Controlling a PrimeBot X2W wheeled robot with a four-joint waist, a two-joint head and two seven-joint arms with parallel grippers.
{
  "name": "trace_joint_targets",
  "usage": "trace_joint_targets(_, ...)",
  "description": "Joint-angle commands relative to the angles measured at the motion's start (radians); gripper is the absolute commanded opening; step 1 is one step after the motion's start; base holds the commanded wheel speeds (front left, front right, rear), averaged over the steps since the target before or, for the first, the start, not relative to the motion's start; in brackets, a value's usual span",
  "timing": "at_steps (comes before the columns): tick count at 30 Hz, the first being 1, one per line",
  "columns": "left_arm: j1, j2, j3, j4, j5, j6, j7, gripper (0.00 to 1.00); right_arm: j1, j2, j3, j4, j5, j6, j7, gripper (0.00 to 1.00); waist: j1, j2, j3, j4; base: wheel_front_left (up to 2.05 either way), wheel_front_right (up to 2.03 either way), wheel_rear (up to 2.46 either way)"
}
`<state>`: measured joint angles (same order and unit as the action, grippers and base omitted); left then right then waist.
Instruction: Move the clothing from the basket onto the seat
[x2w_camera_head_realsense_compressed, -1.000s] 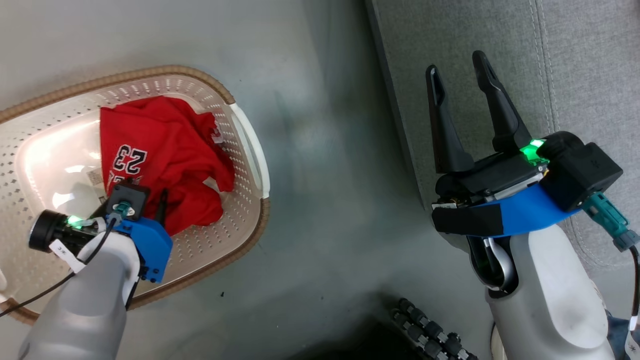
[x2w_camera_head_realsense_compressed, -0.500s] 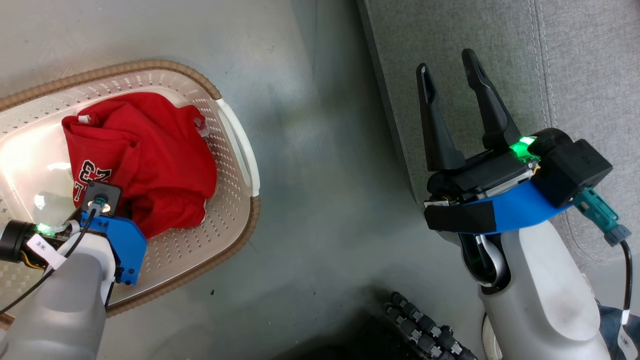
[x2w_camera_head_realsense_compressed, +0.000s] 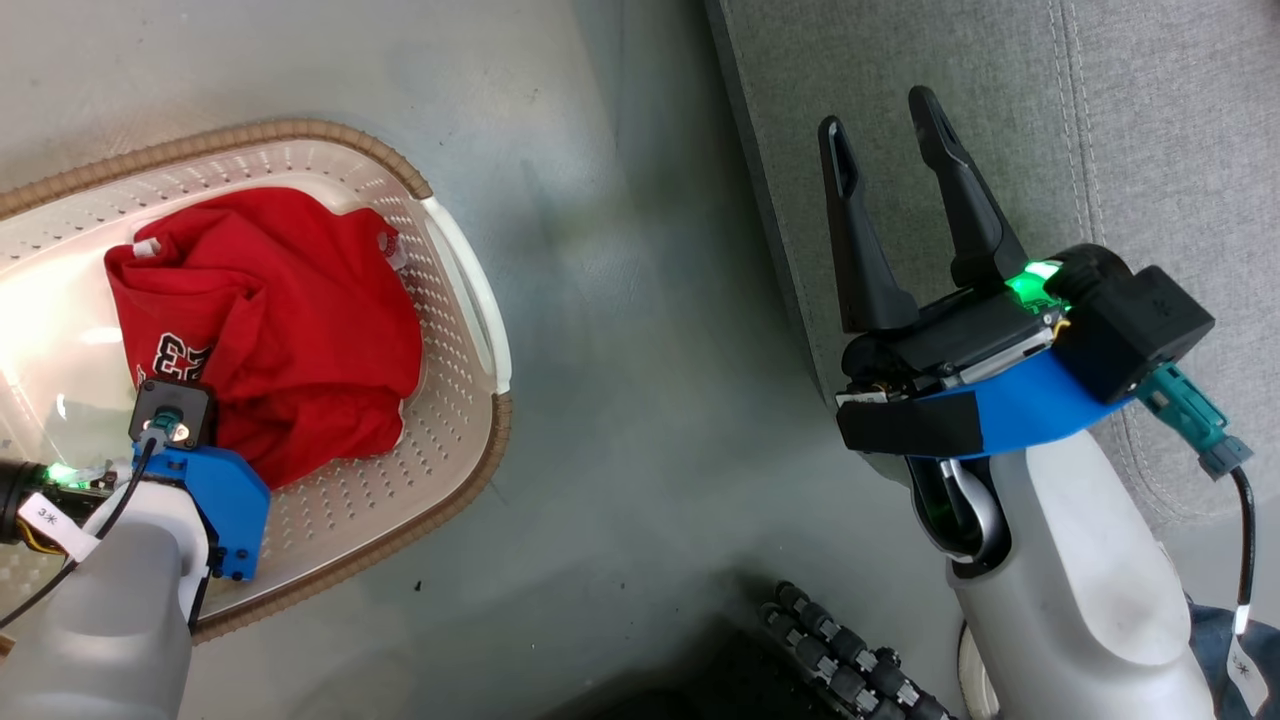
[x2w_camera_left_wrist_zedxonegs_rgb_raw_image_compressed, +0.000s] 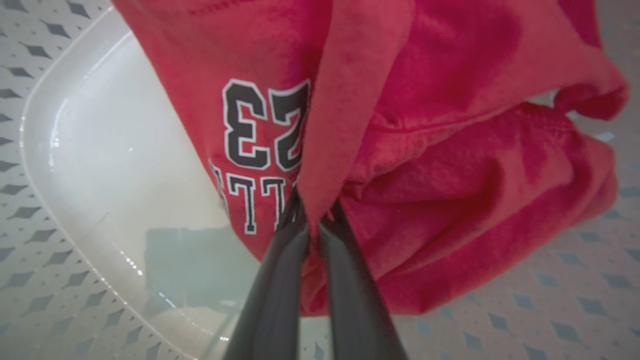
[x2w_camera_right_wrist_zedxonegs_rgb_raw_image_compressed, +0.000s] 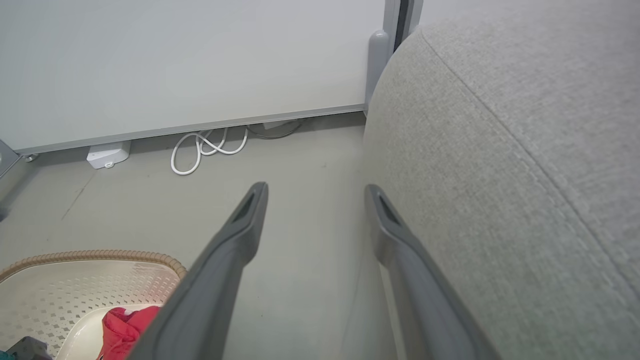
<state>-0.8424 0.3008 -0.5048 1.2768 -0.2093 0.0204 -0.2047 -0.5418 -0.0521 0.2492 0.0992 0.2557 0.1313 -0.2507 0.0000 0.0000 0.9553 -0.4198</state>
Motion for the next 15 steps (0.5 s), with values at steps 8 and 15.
trace_joint_targets(8,0.027,-0.032,-0.003,0.007,-0.018,-0.012,-0.041,0.0,-0.018,0.003,-0.007,0.03,-0.019,-0.001,-0.009,1.0,0.0,0.0,-0.064,0.03,0.0,0.0,0.0)
trace_joint_targets(15,0.054,-0.108,-0.008,-0.019,-0.038,-0.042,-0.061,0.0,0.032,0.003,-0.038,0.064,-0.065,-0.001,0.009,1.0,0.0,0.0,-0.239,0.108,0.0,0.0,0.0)
